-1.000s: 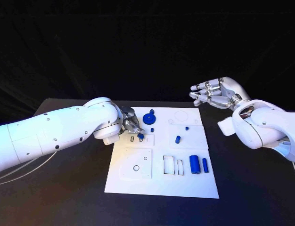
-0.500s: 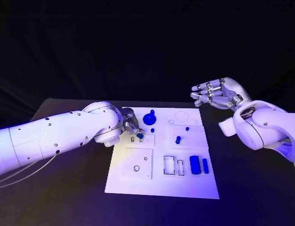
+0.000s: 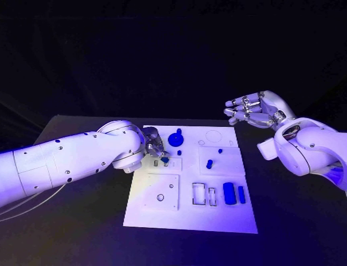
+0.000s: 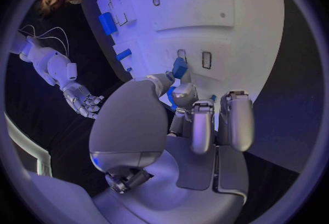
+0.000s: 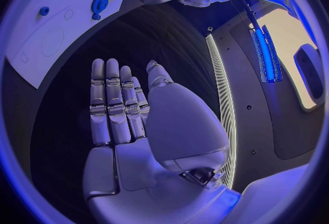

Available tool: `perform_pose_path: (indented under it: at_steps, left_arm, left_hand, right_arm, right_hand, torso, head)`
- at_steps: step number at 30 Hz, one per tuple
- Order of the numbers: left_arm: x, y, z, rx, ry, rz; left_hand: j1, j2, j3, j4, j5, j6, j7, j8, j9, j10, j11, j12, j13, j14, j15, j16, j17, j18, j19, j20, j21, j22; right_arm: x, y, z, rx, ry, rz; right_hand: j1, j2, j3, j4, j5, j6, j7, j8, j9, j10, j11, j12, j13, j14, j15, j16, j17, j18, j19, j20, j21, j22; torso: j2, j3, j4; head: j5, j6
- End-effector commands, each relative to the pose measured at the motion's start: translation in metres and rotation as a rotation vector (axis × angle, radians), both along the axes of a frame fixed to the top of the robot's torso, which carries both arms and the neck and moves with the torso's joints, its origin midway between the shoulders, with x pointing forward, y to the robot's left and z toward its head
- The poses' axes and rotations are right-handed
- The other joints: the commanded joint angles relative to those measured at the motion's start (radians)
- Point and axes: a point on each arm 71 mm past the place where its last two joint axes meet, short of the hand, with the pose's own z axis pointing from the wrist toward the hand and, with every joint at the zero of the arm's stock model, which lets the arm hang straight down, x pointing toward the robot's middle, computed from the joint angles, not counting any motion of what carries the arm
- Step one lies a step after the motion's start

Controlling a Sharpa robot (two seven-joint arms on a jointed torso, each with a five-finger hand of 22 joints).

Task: Assemble the parts on the task board

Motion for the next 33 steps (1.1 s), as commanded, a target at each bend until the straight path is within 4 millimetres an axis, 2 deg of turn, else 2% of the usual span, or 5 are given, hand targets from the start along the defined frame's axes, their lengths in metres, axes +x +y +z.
perform_pose_path:
  at_steps: [1,10,20,28,33]
  left_arm:
    - [-0.0008,-0.0017,-0.001,0.016,0.009,-0.015]
    - [-0.0008,-0.002,-0.0021,0.028,0.02,-0.015]
    - [-0.0007,-0.0028,-0.0026,0.036,0.026,-0.018]
    - [-0.0007,-0.0039,-0.0031,0.043,0.032,-0.023]
    - [-0.0009,-0.0045,-0.0033,0.046,0.037,-0.027]
  left_hand:
    - [-0.001,0.007,0.12,-0.113,0.002,0.0,-0.008,0.003,0.106,0.003,0.0,-0.003,-0.003,0.104,-0.003,0.003,0.263,-0.011,0.008,-0.002,0.007,0.076]
    - [-0.008,0.006,0.123,-0.111,0.002,-0.001,-0.009,0.003,0.108,0.003,0.0,-0.007,-0.006,0.104,-0.003,0.003,0.263,-0.011,0.008,-0.002,0.007,0.077]
    - [-0.022,0.005,0.124,-0.105,0.002,-0.001,-0.012,0.004,0.112,0.005,-0.002,-0.007,-0.006,0.104,-0.004,0.003,0.263,-0.012,0.009,-0.003,0.007,0.078]
    - [-0.029,0.003,0.124,-0.101,0.002,0.0,-0.013,0.005,0.114,0.006,-0.002,-0.008,-0.007,0.104,-0.004,0.003,0.263,-0.012,0.009,-0.003,0.007,0.078]
    - [-0.04,0.0,0.121,-0.096,0.002,0.001,-0.016,0.006,0.116,0.008,-0.004,-0.006,-0.006,0.104,-0.005,0.003,0.263,-0.012,0.009,-0.003,0.007,0.079]
  right_arm:
    - [-0.0004,0.001,-0.0003,0.0,-0.003,0.011]
    - [-0.0005,0.0017,-0.0009,0.0,-0.002,0.014]
    - [-0.0005,0.0018,-0.0015,0.0,0.001,0.016]
    - [-0.0005,0.0017,-0.0017,0.0,0.004,0.016]
    - [-0.0004,0.0014,-0.0017,0.0,0.004,0.016]
  right_hand:
    - [-0.009,0.0,0.0,-0.002,-0.003,-0.008,-0.002,-0.003,0.0,-0.003,0.006,-0.006,-0.001,-0.007,0.0,-0.001,-0.001,0.012,-0.004,0.003,-0.006,-0.001]
    - [-0.009,0.0,0.0,-0.002,-0.003,-0.008,-0.002,-0.003,0.0,-0.003,0.006,-0.006,-0.001,-0.007,0.0,-0.001,-0.001,0.012,-0.004,0.003,-0.006,-0.001]
    - [-0.01,0.0,0.0,-0.002,-0.005,-0.008,-0.001,-0.003,0.0,-0.003,0.006,-0.006,-0.002,-0.007,0.0,-0.001,-0.002,0.012,-0.004,0.003,-0.006,-0.002]
    - [-0.01,0.0,0.0,-0.002,-0.006,-0.008,-0.001,-0.003,0.0,-0.003,0.006,-0.006,-0.002,-0.007,0.0,-0.001,-0.002,0.012,-0.004,0.003,-0.006,-0.002]
    - [-0.01,0.0,0.0,-0.002,-0.006,-0.008,-0.001,-0.003,0.0,-0.003,0.006,-0.006,-0.002,-0.007,0.0,-0.001,-0.002,0.012,-0.004,0.003,-0.006,-0.002]
  torso:
    - [0.0,0.0003,0.0009]
    - [0.0,0.0,-0.0021]
    - [0.0,0.001,0.0013]
    - [-0.001,0.0005,-0.0014]
    - [-0.001,0.0013,-0.0007]
  head:
    - [0.0,-0.002]
    - [0.004,-0.002]
    - [0.001,-0.007]
    - [0.0,-0.01]
    - [0.0,-0.011]
